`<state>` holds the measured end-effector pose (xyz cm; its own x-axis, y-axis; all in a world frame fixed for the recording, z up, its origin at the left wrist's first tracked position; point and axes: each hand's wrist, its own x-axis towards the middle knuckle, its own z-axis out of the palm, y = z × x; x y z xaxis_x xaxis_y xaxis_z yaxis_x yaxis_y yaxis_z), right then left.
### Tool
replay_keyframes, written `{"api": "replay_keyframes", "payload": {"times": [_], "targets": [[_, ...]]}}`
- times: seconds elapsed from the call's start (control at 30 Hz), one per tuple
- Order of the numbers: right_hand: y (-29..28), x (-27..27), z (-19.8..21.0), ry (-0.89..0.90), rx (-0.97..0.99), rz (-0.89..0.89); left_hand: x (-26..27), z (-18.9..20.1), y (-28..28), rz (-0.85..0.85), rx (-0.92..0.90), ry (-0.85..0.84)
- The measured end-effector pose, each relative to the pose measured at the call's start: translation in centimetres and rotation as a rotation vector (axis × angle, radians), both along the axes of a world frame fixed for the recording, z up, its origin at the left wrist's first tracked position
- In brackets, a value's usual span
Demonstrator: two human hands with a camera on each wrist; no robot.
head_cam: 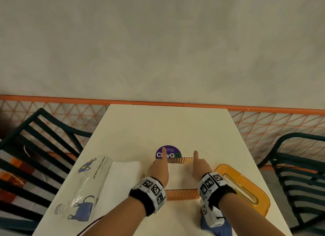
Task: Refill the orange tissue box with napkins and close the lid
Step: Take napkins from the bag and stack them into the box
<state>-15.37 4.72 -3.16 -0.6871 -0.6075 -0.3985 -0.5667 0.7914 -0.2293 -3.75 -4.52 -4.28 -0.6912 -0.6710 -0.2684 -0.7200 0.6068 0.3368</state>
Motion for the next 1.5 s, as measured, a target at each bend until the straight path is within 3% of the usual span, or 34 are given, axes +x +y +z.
{"api": "replay_keyframes", "payload": {"times": [0.1,0.2,0.3,0.57,0.63,0.73,0.8,0.83,0.93,1.0,1.07,1.5], "targets": [[0.4,0.4,0.2,0.126,-0.023,0.103,-0.1,0.0,0.9,-0.084,-0.22,0.028],[0.3,0.8,0.2,0.213,-0.013,0.225,-0.4,-0.8,1.0,-0.157,-0.032,-0.021],[-0.7,0.3,-1.0,0.042,0.153,0.332,-0.8,-1.7,0.2,-0.266,0.151,-0.191],[-0.9,0.4,-3.7,-0.022,0.244,0.292,-1.5,-2.8,-0.3,-0.226,0.16,-0.259],[-0.9,0.1,-3.3,-0.027,0.231,0.301,-1.1,-2.0,0.1,-0.23,0.184,-0.18],[-0.3,-0.5,-1.7,0.024,0.069,0.248,0.5,0.0,-0.5,-0.103,0.243,0.198],[0.8,-0.9,-0.4,0.108,-0.077,0.17,2.8,1.1,-1.7,0.053,0.146,0.39],[1.5,-0.9,0.2,0.153,-0.131,0.133,4.2,1.3,-2.3,0.132,0.053,0.407],[3.2,-0.9,0.5,0.196,-0.199,0.032,8.2,0.9,-3.5,0.332,-0.185,0.221],[3.8,-0.7,-0.2,0.159,-0.152,-0.013,9.7,-0.1,-3.2,0.41,-0.161,0.012],[3.8,-0.3,-1.1,0.104,-0.109,-0.037,10.4,-1.1,-2.6,0.422,-0.125,-0.085],[3.9,0.9,-3.3,0.072,-0.128,-0.099,10.1,-1.2,-2.2,0.426,-0.083,-0.07]]}}
